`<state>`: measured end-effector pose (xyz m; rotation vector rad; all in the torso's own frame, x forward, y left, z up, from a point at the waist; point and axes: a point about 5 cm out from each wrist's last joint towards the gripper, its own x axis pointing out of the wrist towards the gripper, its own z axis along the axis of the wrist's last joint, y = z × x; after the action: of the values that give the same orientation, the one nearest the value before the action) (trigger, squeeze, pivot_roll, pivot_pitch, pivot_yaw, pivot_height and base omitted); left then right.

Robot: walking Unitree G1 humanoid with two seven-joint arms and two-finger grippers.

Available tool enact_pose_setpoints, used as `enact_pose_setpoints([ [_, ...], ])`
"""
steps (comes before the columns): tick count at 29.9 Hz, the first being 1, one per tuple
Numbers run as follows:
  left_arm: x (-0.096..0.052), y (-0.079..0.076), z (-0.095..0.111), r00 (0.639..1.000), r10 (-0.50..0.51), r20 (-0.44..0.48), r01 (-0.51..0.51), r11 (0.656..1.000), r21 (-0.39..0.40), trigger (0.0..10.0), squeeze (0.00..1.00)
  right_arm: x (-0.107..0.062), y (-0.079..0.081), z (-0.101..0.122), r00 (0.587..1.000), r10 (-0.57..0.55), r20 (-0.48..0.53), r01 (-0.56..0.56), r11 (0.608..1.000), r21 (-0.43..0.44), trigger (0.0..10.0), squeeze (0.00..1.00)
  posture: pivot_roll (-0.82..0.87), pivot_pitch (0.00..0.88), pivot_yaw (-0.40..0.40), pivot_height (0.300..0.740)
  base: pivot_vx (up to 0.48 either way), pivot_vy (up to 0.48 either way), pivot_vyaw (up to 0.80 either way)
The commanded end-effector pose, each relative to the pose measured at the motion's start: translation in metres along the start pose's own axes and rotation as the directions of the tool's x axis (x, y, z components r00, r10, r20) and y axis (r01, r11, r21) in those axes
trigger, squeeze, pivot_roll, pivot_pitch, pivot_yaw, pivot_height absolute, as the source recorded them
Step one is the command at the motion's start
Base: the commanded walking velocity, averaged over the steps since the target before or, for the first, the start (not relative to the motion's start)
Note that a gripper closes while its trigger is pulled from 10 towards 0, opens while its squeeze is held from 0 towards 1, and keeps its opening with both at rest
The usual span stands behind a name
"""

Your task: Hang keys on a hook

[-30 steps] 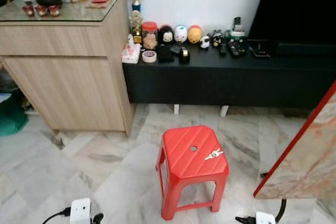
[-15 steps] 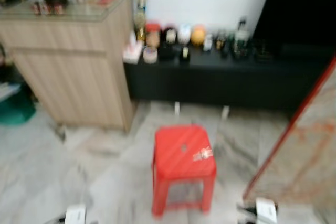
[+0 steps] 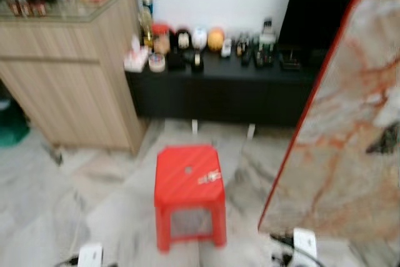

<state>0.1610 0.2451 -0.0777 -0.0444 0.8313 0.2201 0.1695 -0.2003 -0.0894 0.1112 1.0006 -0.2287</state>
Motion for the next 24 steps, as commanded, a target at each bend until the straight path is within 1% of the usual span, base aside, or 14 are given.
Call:
enact_pose_setpoints([
  [1, -0.001, 0.0051, -0.0021, 1.0, 0.011, -0.014, -0.011, 1.0, 0.009, 10.0, 0.0, 0.0007, 0.0056, 0.005, 1.0, 0.007, 0.016, -0.007, 1.0, -0.005, 10.0, 0.0, 0.03, 0.0, -0.007, 0.74, 0.0, -0.285, 0.0],
  [2, -0.0009, 0.0051, -0.0019, 1.0, 0.012, -0.014, -0.011, 1.0, 0.009, 10.0, 0.0, 0.0008, 0.0073, 0.0048, 1.0, 0.008, 0.015, -0.008, 1.0, -0.005, 10.0, 0.0, 0.03, 0.0, -0.007, 0.74, 0.0, -0.281, 0.0],
  [5, -0.0006, 0.0054, -0.0009, 1.0, 0.013, -0.014, -0.013, 1.0, 0.01, 10.0, 0.0, 0.0004, 0.0005, 0.0038, 1.0, -0.001, 0.015, 0.001, 1.0, 0.009, 10.0, 0.0, 0.02, 0.0, -0.007, 0.74, 0.0, -0.282, 0.0],
  [16, -0.001, -0.0003, -0.0055, 1.0, 0.006, -0.028, -0.006, 1.0, 0.009, 10.0, 0.0, -0.0001, -0.0013, 0.0018, 1.0, -0.013, 0.022, 0.013, 0.999, 0.039, 10.0, 0.0, 0.03, 0.0, -0.01, 0.74, 0.0, -0.289, 0.0],
  [21, -0.0012, -0.0006, -0.0062, 1.0, 0.004, -0.031, -0.004, 1.0, 0.012, 10.0, 0.0, 0.0001, 0.0014, 0.0029, 1.0, -0.001, 0.026, -0.001, 0.999, 0.053, 10.0, 0.0, 0.02, 0.0, -0.01, 0.74, 0.0, -0.289, -0.61],
  [24, -0.0013, 0.0003, -0.0063, 0.999, 0.006, -0.033, -0.005, 1.0, 0.012, 10.0, 0.0, 0.0001, 0.0011, 0.0045, 0.999, -0.007, 0.039, 0.005, 0.999, 0.044, 10.0, 0.0, 0.03, 0.0, -0.012, 0.74, 0.0, -0.289, -0.29],
])
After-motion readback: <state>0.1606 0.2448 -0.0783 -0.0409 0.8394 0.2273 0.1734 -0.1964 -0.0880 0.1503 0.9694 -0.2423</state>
